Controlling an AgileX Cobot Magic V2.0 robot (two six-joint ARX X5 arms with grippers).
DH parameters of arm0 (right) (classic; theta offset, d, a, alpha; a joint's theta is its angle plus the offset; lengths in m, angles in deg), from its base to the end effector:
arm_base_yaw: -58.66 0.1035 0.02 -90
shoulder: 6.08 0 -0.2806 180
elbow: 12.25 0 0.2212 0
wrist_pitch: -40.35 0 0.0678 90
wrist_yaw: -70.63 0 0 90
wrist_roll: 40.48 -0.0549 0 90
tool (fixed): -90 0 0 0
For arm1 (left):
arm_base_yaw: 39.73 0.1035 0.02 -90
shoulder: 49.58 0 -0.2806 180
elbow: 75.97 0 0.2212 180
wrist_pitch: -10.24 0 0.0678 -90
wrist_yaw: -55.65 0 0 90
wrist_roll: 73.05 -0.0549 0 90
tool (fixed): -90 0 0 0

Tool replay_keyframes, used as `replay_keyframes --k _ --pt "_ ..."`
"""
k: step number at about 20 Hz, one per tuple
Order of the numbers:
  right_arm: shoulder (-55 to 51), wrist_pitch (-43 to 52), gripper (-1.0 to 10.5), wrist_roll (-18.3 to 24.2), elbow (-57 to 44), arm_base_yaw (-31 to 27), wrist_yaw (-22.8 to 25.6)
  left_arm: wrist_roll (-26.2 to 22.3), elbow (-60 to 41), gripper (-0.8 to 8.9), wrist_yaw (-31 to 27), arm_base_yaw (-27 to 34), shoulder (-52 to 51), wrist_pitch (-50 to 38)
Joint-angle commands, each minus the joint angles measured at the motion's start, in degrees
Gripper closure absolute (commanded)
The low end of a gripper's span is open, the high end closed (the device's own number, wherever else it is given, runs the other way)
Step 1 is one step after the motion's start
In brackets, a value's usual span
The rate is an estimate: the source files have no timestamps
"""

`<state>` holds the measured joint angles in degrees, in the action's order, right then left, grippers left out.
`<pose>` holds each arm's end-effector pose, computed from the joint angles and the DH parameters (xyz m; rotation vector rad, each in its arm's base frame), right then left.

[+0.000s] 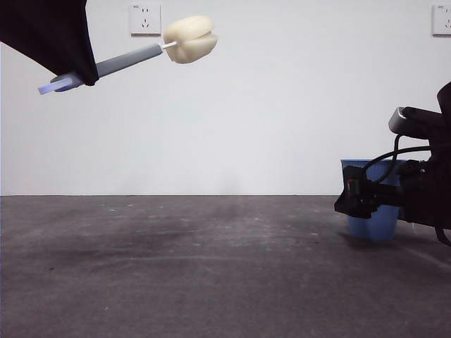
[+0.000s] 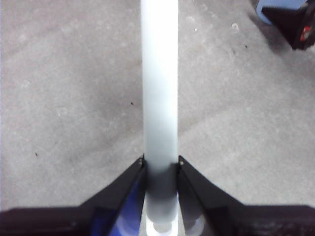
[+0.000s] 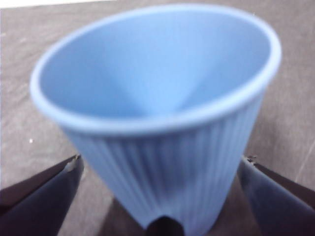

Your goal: Pick up the cup brush,pick up the cup,insert the brush into the cup,clean the cup,put the cup brush back,put the cup back to the fixed position on the table

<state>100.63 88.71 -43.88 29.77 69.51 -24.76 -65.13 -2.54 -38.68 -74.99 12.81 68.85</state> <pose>0.3062 0.0639 0.1379 0.0449 0.2939 0.2729 0.1573 -0.1062 0.3041 0.1565 0.8214 -0.4512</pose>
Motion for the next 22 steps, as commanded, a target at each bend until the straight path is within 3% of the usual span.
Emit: replay_keyframes --k 1,9,12,14,18,22 --pt "0.5 0.6 4.1 0.2 0.2 0.0 1.7 -0.5 -0.2 8.22 0.0 -0.1 0.0 -0.1" --pt "0.5 0.5 8.7 0.5 0.2 0.0 2.4 -0.6 -0.2 8.22 -0.1 -0.1 0.0 0.5" --pt "0.5 0.5 9.6 0.4 0.2 0.0 2.3 -0.8 -0.2 8.22 0.0 -0.1 0.0 0.5" --pt "-0.7 -1.2 9.6 0.2 0.2 0.2 1.8 -2.4 -0.2 8.22 0.0 0.0 0.0 0.5" --pt "-13.8 -16.6 9.6 2.4 0.3 1.6 1.3 -6.2 -0.2 8.22 0.0 0.0 0.0 1.2" --pt "-30.9 -42.7 9.6 8.6 3.3 2.8 2.6 -11.7 -0.2 8.22 0.4 0.1 0.0 3.5"
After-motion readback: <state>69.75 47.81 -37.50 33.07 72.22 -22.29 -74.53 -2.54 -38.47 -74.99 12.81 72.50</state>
